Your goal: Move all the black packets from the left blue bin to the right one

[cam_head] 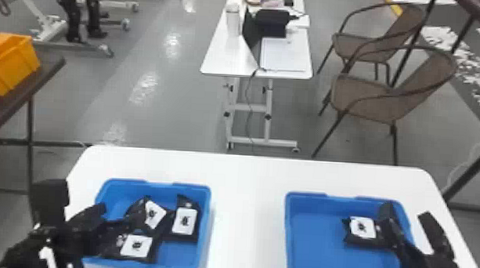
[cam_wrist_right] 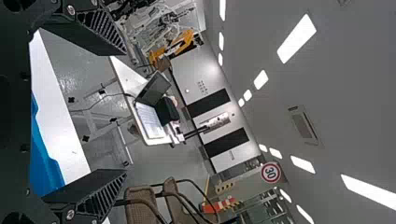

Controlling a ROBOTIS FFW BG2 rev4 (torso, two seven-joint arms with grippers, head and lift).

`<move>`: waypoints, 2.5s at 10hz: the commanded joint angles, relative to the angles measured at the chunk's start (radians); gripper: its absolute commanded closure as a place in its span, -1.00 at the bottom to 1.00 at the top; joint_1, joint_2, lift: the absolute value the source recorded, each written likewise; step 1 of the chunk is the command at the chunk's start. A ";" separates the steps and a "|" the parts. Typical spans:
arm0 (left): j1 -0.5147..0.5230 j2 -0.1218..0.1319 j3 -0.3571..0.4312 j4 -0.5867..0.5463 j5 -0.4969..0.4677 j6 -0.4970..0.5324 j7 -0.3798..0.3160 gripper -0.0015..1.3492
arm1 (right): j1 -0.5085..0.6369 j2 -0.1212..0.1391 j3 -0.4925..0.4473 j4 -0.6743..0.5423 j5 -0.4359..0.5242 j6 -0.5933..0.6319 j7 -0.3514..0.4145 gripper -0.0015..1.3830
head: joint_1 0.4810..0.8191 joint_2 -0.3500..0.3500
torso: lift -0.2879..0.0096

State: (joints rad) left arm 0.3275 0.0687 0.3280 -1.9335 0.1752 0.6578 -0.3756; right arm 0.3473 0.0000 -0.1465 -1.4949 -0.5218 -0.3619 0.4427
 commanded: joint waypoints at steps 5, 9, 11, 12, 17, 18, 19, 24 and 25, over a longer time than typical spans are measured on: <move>0.005 0.056 -0.003 0.028 0.075 0.057 0.083 -1.00 | -0.004 0.001 -0.001 0.002 -0.004 0.006 0.005 -0.83 | 0.27 0.19 | 0.94; -0.130 0.163 -0.110 0.266 0.070 0.003 0.061 -0.70 | -0.002 0.001 0.001 0.008 -0.020 0.006 0.008 -0.83 | 0.27 0.26 | 0.94; -0.209 0.151 -0.144 0.389 -0.023 -0.021 0.006 -0.73 | -0.005 0.001 0.002 0.010 -0.020 0.006 0.010 -0.83 | 0.27 0.22 | 0.94; -0.246 0.152 -0.161 0.449 -0.043 -0.035 -0.008 -0.76 | -0.007 0.001 0.002 0.012 -0.020 0.006 0.011 -0.83 | 0.27 0.20 | 0.94; -0.419 0.174 -0.242 0.798 -0.072 -0.216 -0.066 -0.77 | -0.010 0.001 0.002 0.015 -0.020 0.012 0.021 -0.83 | 0.27 0.16 | 0.94; -0.439 0.178 -0.253 0.840 -0.072 -0.239 -0.075 -0.77 | -0.011 0.001 0.002 0.016 -0.020 0.014 0.022 -0.83 | 0.27 0.15 | 0.94; -0.446 0.174 -0.254 0.852 -0.094 -0.234 -0.075 -0.76 | -0.010 0.001 0.002 0.016 -0.020 0.014 0.024 -0.83 | 0.27 0.14 | 0.94; -0.429 0.180 -0.259 0.837 -0.106 -0.285 -0.152 0.76 | -0.010 0.001 0.004 0.019 -0.024 0.017 0.024 -0.83 | 0.27 0.10 | 0.94; -0.409 0.181 -0.254 0.798 -0.112 -0.283 -0.154 0.79 | -0.013 0.001 0.005 0.019 -0.024 0.020 0.025 -0.83 | 0.27 0.09 | 0.94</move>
State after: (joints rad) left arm -0.0910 0.2486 0.0709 -1.1143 0.0682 0.3736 -0.5303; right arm 0.3362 0.0000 -0.1422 -1.4756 -0.5460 -0.3432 0.4676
